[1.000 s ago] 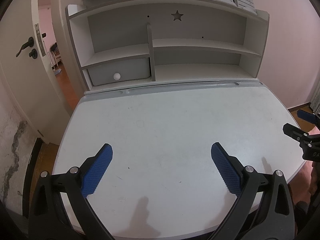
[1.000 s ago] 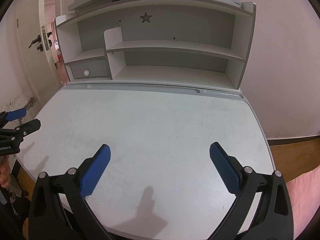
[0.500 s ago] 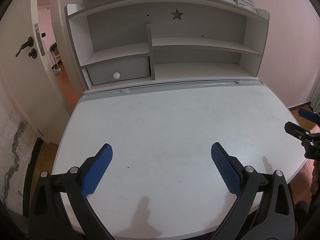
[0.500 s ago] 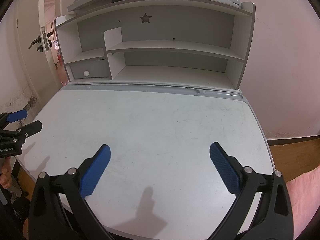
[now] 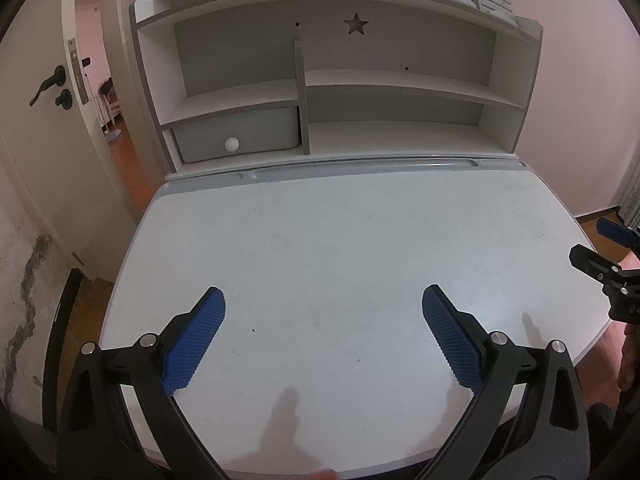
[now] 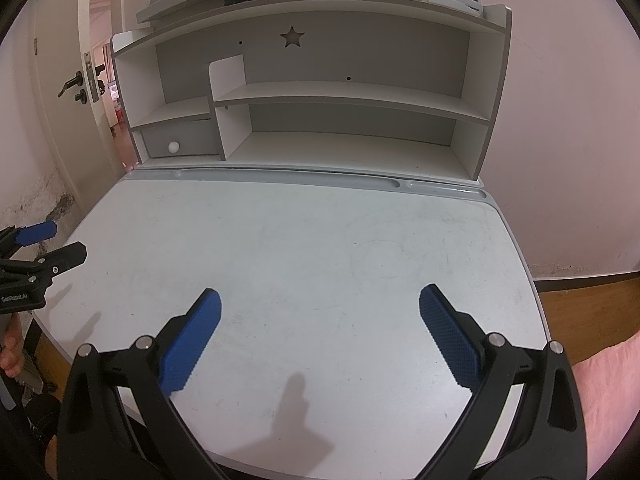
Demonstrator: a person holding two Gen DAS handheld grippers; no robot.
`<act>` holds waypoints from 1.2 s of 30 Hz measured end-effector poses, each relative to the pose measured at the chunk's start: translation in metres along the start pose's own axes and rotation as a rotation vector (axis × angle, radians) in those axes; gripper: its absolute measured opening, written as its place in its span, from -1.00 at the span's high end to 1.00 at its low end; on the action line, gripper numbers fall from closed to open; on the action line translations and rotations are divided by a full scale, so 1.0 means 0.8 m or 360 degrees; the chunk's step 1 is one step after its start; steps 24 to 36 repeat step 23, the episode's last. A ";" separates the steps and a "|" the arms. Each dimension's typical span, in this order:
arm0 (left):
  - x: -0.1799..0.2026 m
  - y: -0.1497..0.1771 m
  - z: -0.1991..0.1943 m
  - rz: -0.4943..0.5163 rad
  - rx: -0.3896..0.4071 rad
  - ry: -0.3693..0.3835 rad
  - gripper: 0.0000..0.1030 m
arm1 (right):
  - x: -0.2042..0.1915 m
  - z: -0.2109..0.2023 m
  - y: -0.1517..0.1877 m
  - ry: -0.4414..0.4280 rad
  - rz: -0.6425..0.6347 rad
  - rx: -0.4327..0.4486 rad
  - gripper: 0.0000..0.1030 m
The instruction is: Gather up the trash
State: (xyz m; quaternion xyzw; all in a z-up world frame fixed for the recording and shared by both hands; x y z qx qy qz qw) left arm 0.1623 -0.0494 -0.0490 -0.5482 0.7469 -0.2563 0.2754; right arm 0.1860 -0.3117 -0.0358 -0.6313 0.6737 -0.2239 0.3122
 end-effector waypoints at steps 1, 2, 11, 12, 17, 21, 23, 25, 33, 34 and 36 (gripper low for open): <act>0.000 0.000 0.000 -0.0003 -0.0002 0.0005 -0.86 | 0.000 0.000 0.000 0.0000 -0.0001 -0.0001 -0.86; 0.000 0.001 0.000 -0.0006 -0.0003 0.0003 -0.86 | 0.000 0.000 0.000 0.0000 -0.0001 -0.0001 -0.86; 0.000 -0.001 -0.004 0.0007 0.0023 -0.0019 -0.86 | 0.001 -0.001 -0.001 -0.0002 0.0003 0.0002 -0.86; 0.000 -0.002 -0.004 0.0009 0.0025 -0.0021 -0.86 | 0.001 -0.002 -0.001 -0.0002 0.0003 0.0002 -0.86; -0.001 -0.002 -0.004 -0.0006 0.0013 -0.0017 -0.86 | 0.003 -0.002 -0.002 -0.0006 0.0002 0.0001 -0.86; -0.002 -0.003 0.000 -0.0031 -0.0013 0.0019 -0.86 | 0.002 -0.002 -0.001 -0.0002 0.0004 0.0000 -0.86; -0.002 -0.003 0.001 -0.0030 -0.0018 0.0018 -0.86 | 0.002 -0.001 -0.001 -0.0003 0.0004 0.0000 -0.86; -0.002 -0.003 0.001 -0.0030 -0.0018 0.0018 -0.86 | 0.002 -0.001 -0.001 -0.0003 0.0004 0.0000 -0.86; -0.002 -0.003 0.001 -0.0030 -0.0018 0.0018 -0.86 | 0.002 -0.001 -0.001 -0.0003 0.0004 0.0000 -0.86; -0.002 -0.003 0.001 -0.0030 -0.0018 0.0018 -0.86 | 0.002 -0.001 -0.001 -0.0003 0.0004 0.0000 -0.86; -0.002 -0.003 0.001 -0.0030 -0.0018 0.0018 -0.86 | 0.002 -0.001 -0.001 -0.0003 0.0004 0.0000 -0.86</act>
Point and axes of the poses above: each gripper's, at about its wrist camera, not at the fingertips, and z roughly the way its jaws point, x to its right, y to its underside, the point moved 7 cm from there along z, roughly the way its jaws point, and after that the axes turned 9 degrees about z, right-handed, at the moved point
